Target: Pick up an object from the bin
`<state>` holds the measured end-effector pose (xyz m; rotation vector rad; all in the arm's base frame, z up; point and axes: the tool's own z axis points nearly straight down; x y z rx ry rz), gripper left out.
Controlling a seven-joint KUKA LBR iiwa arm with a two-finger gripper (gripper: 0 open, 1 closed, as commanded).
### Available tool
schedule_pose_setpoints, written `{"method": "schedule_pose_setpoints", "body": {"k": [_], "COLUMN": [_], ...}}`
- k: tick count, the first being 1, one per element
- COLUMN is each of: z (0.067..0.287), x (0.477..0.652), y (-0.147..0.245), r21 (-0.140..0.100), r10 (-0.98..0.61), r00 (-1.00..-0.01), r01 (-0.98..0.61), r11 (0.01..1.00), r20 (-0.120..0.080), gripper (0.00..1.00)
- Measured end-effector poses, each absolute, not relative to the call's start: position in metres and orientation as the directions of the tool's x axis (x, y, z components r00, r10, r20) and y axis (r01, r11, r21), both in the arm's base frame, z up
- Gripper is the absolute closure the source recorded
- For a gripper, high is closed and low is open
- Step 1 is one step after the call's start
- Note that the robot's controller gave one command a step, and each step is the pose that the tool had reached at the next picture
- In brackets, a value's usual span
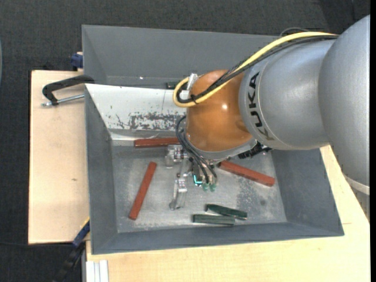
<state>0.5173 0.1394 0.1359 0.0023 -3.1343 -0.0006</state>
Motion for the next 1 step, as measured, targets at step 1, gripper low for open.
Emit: {"method": "schedule_pose_setpoints", "body": {"k": [1], "z": [0.1397], "x": [0.5194], "y": [0.1389], "r21": [0.002], "r10": [0.0], "r00": [-1.0], "r01": [0.0], "r11": [1.0], "r20": [0.0], "gripper": [0.0]}}
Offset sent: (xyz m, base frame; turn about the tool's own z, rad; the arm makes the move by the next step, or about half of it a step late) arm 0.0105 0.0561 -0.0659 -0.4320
